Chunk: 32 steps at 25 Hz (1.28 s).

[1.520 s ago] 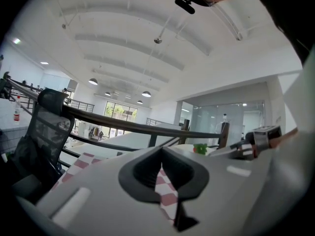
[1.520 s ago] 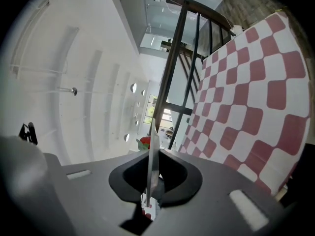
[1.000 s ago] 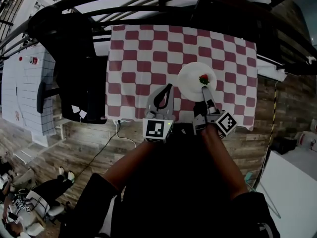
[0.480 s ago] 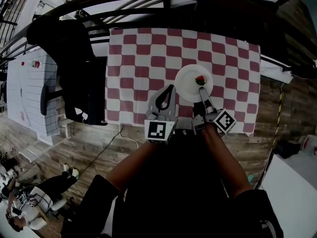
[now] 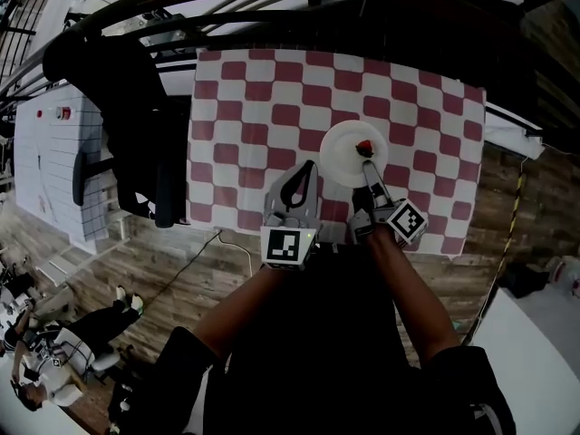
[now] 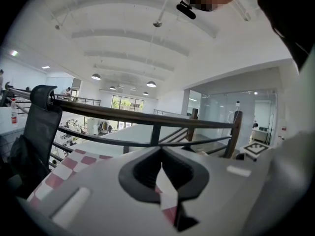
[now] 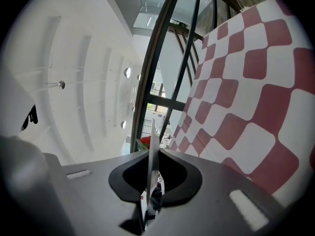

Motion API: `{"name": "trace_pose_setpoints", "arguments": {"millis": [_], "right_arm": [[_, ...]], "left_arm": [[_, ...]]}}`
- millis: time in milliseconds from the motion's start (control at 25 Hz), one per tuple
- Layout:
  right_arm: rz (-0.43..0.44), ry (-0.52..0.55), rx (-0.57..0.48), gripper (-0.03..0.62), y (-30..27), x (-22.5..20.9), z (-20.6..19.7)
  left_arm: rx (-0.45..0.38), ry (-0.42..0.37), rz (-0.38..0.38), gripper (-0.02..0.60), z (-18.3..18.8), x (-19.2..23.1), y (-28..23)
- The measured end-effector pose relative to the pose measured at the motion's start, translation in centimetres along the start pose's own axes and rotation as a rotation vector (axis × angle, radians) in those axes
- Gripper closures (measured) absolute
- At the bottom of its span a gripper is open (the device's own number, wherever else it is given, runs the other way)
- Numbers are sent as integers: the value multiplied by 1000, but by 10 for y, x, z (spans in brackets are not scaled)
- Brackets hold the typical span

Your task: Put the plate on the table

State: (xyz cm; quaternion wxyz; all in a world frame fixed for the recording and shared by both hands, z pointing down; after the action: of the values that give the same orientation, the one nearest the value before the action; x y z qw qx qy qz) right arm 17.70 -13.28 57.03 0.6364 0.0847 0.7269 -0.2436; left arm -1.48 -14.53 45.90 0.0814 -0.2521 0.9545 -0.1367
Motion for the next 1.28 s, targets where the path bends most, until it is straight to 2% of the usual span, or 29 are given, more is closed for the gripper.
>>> {"name": "trace_pose_setpoints", "arguments": {"millis": [160,400,520,680,840,920,1040,1160,1280], "right_arm": [[-6,-2,16,574,-8,-15,6],[1,17,44,574,-24,-35,14],[5,-11,51,574,-31,-43,15],[-98,-52,57,574,-30,-63,18],[-16,-76,84,574,-43,-75,21],[-19,-54,109,574,-46,-82,21],[-86,-55,132,574,-44,-94,18],[-33,-78,145,574,-51,-97,13],[-39,-67,155,574,-55,-103,12]], "left_arm": [[16,35,18,572,-2,-1,-9],[45,35,54,572,-14,2,-16],[53,21,62,572,-16,3,-20],[56,48,75,572,-19,4,-24],[54,75,79,572,-21,3,-28],[53,81,79,572,-21,2,-29],[52,77,75,572,-19,0,-30],[55,78,74,572,-18,-1,-29],[60,76,76,572,-20,-2,-27]]}}
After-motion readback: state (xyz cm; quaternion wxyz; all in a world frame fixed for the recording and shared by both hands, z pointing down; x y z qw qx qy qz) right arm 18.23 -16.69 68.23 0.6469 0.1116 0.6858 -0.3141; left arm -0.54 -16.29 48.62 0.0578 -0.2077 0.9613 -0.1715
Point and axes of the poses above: the fingertips, and each gripper's own axes: y backward along the fingers, x to its left, z out of its top, the point moved 6 cm from there along y, backward along the fingers, and after that the axes turned 10 degrees about -y, right-handed, at the moved point
